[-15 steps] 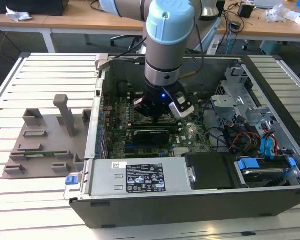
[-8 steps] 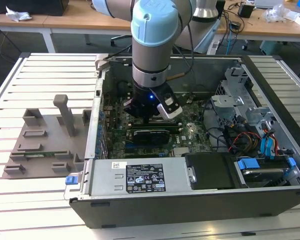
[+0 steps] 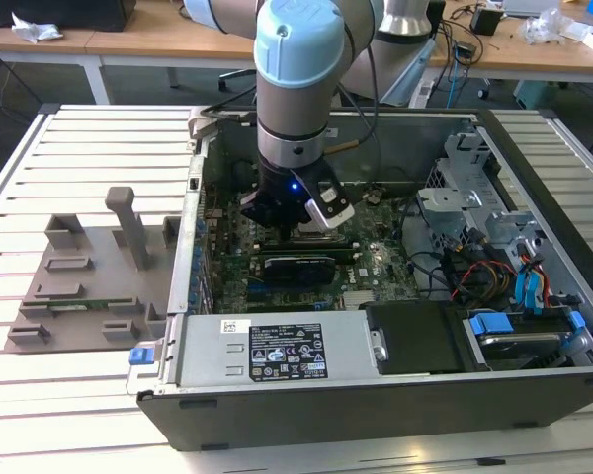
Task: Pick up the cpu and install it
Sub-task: 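Install the second cpu locking lever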
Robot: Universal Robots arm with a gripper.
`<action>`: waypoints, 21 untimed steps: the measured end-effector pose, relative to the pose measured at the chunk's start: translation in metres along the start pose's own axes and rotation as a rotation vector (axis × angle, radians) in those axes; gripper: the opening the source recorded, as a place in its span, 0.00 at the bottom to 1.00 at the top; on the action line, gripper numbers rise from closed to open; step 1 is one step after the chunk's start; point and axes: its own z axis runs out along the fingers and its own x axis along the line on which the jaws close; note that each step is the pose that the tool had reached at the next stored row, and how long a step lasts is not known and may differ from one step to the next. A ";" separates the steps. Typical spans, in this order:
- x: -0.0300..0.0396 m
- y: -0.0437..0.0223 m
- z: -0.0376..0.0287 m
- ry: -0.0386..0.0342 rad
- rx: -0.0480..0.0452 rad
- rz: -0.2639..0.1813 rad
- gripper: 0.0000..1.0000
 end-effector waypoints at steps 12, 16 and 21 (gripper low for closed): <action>-0.0001 -0.0002 -0.0016 -0.0004 0.0001 -0.001 0.11; -0.0030 0.0016 -0.0097 0.0030 0.0155 0.000 0.11; -0.0220 0.0051 -0.0090 0.0316 0.0366 0.003 0.11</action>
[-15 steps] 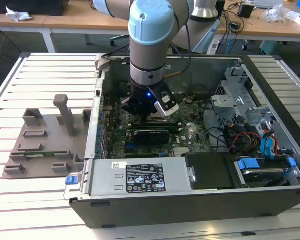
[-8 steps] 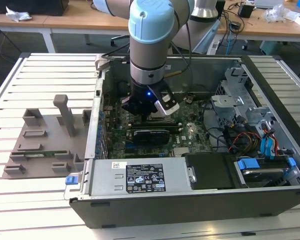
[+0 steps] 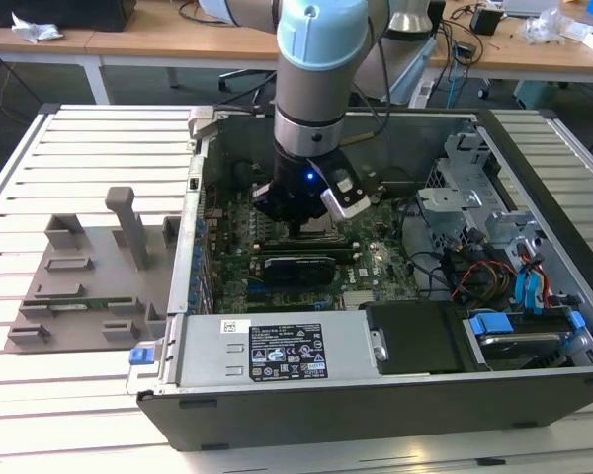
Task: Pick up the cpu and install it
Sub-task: 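Install the second cpu locking lever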
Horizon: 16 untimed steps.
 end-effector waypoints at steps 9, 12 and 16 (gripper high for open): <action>-0.0386 0.0069 0.0002 0.0489 0.0463 0.005 0.11; -0.0406 0.0086 0.0002 0.0519 0.0596 0.006 0.11; -0.0409 0.0097 -0.0007 0.0534 0.0745 0.006 0.11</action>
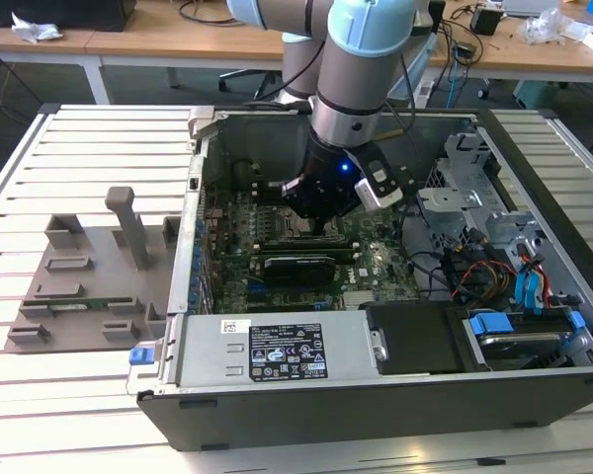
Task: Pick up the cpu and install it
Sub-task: 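Install the second cpu locking lever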
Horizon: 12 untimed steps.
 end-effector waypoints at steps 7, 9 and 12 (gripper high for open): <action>-0.0002 0.0006 -0.0021 0.0009 0.0094 0.001 0.11; -0.0004 0.0007 -0.0030 0.0012 0.0117 0.001 0.11; -0.0005 0.0006 -0.0046 0.0015 0.0141 0.001 0.11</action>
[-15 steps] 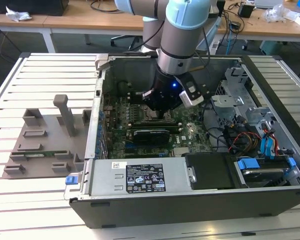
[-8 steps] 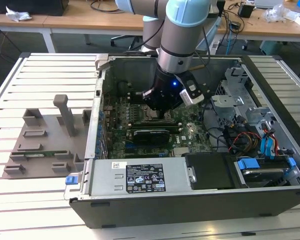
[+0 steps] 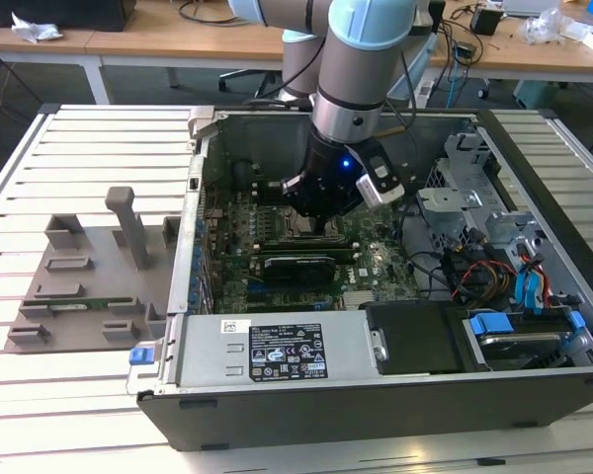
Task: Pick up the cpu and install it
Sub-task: 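Install the second cpu locking lever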
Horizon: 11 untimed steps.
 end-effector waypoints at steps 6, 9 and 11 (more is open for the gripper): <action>0.0008 0.0000 -0.0113 0.0004 0.0042 0.000 0.11; 0.0013 0.0000 -0.0183 0.0004 0.0048 0.000 0.11; 0.0015 0.0002 -0.0222 0.0005 0.0049 0.000 0.11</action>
